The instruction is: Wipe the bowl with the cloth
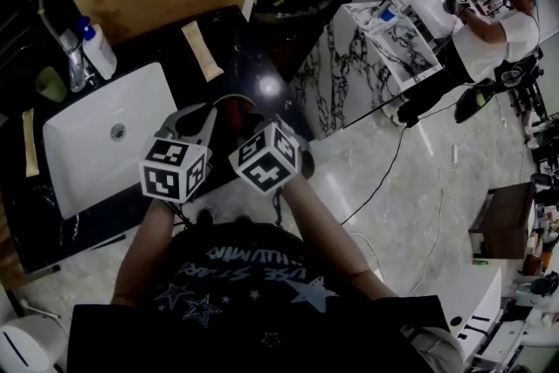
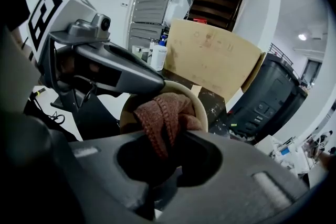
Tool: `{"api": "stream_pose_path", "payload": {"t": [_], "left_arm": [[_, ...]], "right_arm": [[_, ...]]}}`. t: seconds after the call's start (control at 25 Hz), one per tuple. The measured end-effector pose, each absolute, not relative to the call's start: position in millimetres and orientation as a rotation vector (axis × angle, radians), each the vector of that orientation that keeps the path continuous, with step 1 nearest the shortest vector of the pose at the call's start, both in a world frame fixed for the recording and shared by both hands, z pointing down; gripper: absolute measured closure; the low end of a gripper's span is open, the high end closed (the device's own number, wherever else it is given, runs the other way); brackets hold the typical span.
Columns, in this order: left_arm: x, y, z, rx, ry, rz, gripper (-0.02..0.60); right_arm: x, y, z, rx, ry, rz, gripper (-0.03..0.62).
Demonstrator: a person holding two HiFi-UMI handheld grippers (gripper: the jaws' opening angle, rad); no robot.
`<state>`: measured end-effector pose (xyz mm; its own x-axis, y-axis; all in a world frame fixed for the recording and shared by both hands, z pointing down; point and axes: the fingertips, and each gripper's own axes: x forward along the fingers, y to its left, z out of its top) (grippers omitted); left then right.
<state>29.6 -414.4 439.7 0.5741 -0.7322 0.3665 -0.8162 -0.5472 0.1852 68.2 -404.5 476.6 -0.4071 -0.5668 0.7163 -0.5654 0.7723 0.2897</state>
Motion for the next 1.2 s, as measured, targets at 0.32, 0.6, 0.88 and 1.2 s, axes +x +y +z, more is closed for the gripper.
{"api": "stream_pose_path", "payload": {"t": [0.32, 0.6, 0.88, 1.2], "left_arm": [[25, -403, 433, 2.504, -1.310, 0.369, 0.560], [15, -392, 429, 2.489, -1.329, 0.307, 0.560], [-9, -387, 440, 2.410, -1.356, 0.283, 0.561], [-58, -400, 443, 2.237, -1.416, 0.151, 0.565]], "right_arm": [[40, -378, 483, 0.665, -2.359, 0.486, 0.542], [24, -373, 457, 0.662, -2.595, 0.897, 0.542], [37, -370, 431, 0.699, -2.720, 0.956, 0.542], [96, -366, 384, 0.881, -2.918, 0.725, 0.542]]}}
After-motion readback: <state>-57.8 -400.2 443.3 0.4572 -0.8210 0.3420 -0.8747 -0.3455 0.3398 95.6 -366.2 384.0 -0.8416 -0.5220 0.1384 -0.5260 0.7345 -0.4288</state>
